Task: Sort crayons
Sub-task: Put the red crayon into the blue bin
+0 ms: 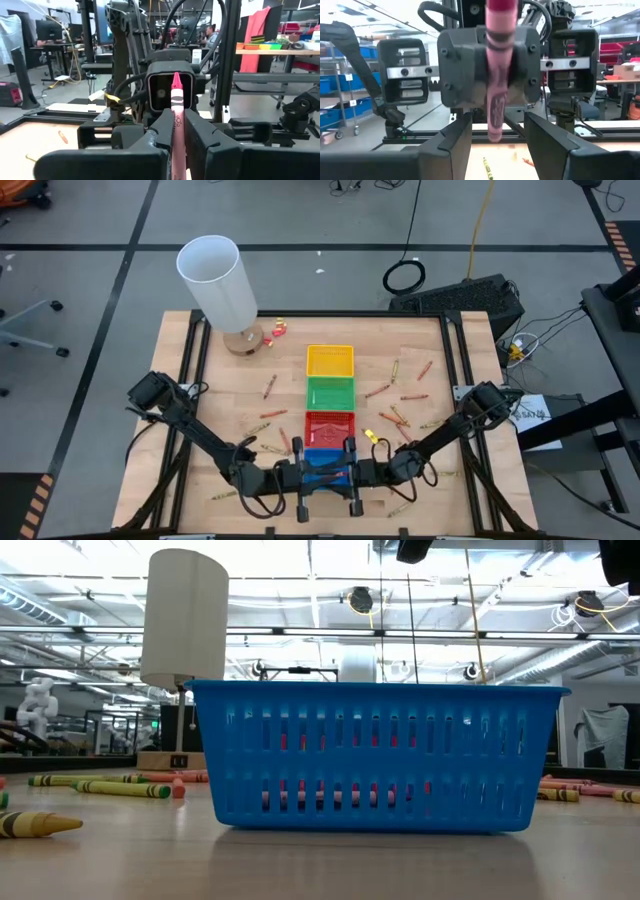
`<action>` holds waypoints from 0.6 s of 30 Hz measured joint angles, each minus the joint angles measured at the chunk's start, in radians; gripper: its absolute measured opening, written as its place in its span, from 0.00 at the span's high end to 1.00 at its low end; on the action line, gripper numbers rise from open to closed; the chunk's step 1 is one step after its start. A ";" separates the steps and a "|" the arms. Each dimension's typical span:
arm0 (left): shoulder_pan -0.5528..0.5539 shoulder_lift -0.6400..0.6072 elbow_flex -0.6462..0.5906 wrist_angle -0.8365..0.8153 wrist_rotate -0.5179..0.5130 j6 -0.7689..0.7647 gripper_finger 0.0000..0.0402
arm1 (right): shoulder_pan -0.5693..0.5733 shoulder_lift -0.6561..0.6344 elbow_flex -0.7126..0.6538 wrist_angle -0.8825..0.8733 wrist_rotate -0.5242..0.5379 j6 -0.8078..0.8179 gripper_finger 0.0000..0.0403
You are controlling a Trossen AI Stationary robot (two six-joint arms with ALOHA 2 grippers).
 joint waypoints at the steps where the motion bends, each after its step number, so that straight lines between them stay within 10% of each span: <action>1: 0.000 0.000 0.000 0.000 0.000 0.000 0.93 | 0.000 0.000 0.000 0.003 0.000 -0.001 0.59; 18: 0.000 0.000 0.000 -0.031 -0.004 -0.007 0.93 | 0.000 0.000 0.000 0.006 0.000 -0.026 0.88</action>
